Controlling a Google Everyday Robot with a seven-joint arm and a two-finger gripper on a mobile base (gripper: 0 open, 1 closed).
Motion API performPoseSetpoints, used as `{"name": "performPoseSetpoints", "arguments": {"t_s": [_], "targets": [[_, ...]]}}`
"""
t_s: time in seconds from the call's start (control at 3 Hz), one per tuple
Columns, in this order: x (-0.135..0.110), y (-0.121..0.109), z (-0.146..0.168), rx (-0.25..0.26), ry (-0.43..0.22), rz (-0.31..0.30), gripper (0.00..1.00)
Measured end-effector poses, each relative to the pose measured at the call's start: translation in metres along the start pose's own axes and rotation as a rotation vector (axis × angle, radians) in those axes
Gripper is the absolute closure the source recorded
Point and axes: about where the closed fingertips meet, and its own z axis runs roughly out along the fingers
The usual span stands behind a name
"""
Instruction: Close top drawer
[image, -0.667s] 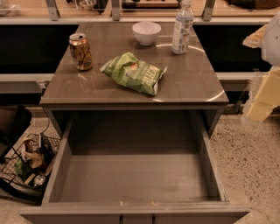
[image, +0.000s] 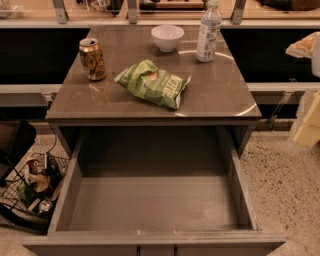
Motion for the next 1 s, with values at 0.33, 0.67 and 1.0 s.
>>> {"name": "performPoseSetpoints", "arguments": {"t_s": [0.33,0.67,1.0], "targets": [[0.025,0.017,-0.004,0.015,-0.016,-0.034,0.00],[0.056,0.040,0.003,0.022,-0.025,-0.056,0.00],[0.085,0.069,0.022,0.018,-0.009,-0.068,0.00]]}}
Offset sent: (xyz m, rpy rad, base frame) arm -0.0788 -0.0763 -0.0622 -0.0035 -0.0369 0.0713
